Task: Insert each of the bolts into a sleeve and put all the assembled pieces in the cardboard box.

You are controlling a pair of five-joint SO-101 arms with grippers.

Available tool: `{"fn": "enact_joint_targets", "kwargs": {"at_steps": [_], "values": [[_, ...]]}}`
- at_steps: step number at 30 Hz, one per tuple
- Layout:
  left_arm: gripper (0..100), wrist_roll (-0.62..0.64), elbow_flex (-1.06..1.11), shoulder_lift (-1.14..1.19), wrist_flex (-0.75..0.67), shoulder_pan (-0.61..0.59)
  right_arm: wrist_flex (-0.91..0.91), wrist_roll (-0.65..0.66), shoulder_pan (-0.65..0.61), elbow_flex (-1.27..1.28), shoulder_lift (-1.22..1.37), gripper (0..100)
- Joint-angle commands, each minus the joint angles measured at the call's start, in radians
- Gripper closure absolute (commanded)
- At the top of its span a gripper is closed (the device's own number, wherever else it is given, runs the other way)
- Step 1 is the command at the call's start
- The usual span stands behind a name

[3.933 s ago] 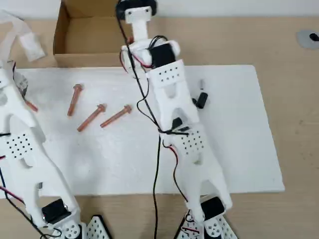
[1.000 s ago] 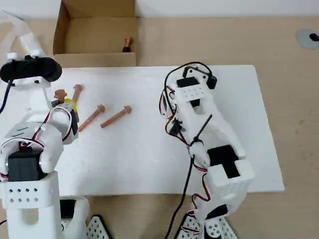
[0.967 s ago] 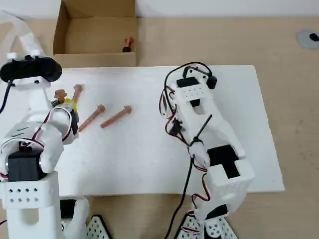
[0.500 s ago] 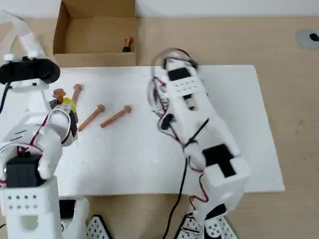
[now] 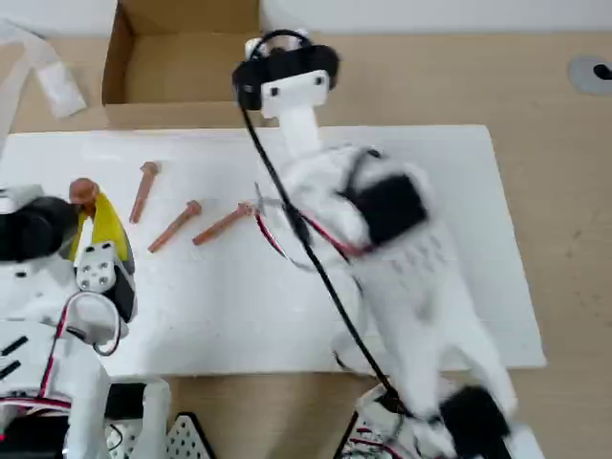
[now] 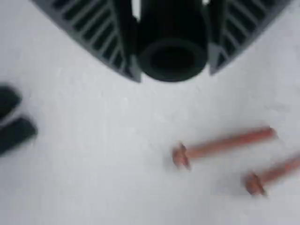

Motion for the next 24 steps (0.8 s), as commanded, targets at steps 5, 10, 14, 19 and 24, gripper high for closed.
{"fn": "enact_joint_targets", "kwargs": {"at_steps": [5,10,14,19,24], "values": [[99,0.000,0.146,-0.035,-0.158,0.012,-0.190,0.120,-0.015,0.493,-0.418,98.9],[99,0.117,0.206,0.001,-0.313,0.014,-0.644,0.198,-0.016,1.007,-0.771,98.9],[99,0.149,0.209,0.030,-0.388,0.089,-0.944,0.199,-0.008,1.326,-1.001,98.9],[99,0.153,0.285,0.033,-0.511,0.311,-1.201,0.206,-0.010,1.587,-1.181,98.9],[99,0.155,0.390,0.033,-0.715,0.446,-1.252,0.255,-0.108,1.666,-1.253,98.9]]}}
